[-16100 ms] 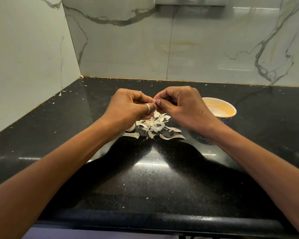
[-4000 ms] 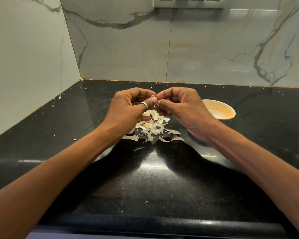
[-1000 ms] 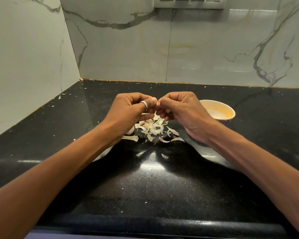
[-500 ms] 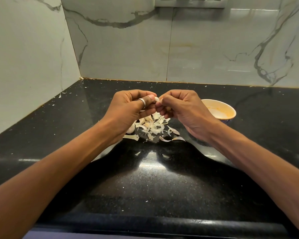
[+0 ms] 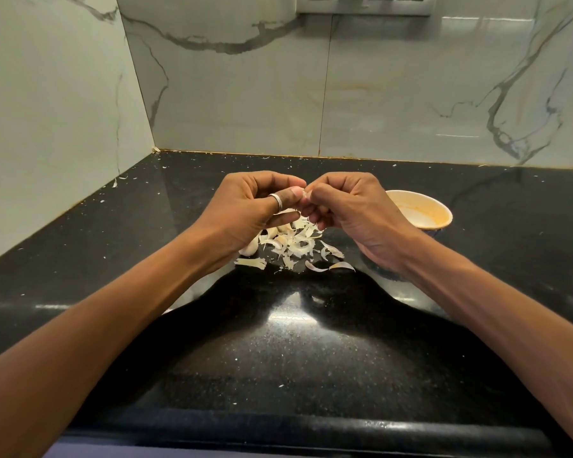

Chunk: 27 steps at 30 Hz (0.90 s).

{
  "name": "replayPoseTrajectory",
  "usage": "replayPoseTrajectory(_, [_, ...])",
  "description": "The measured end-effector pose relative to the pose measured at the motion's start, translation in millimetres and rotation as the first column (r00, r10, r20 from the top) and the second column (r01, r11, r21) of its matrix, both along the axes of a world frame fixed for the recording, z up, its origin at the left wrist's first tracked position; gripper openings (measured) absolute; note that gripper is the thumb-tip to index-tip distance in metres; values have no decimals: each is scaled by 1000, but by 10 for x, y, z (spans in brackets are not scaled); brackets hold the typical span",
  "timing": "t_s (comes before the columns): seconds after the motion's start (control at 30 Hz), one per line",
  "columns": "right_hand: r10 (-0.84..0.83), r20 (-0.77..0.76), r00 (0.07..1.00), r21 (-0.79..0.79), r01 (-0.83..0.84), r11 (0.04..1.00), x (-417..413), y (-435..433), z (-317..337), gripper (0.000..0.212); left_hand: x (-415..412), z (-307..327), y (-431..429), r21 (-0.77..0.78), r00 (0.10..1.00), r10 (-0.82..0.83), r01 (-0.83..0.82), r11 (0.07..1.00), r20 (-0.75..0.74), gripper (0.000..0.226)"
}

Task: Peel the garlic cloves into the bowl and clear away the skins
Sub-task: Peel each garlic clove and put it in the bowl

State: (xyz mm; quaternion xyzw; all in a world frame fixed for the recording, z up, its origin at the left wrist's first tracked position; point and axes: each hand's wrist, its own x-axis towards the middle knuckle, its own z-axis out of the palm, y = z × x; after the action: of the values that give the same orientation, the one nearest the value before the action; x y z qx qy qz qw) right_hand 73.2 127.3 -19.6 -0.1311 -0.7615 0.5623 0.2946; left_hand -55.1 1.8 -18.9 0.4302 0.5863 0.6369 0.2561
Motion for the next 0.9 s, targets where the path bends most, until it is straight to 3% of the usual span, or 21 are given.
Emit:
replayPoseTrajectory(0.33, [-8,8,1000,35,8,999,7,-14,35,18,-1,26,-18,19,998,-50,49,999,29,22])
replayPoseTrajectory(0.73, [-3,-16,1000,1,3,1000,35,1,71,17,-3,18,16,56,968,-111,100,993,227,20])
replayPoseTrajectory(0.9, [-35,-69,997,-79,30,996,73,60,113,21,-98,46,-12,132,929,-71,24,991,364,19])
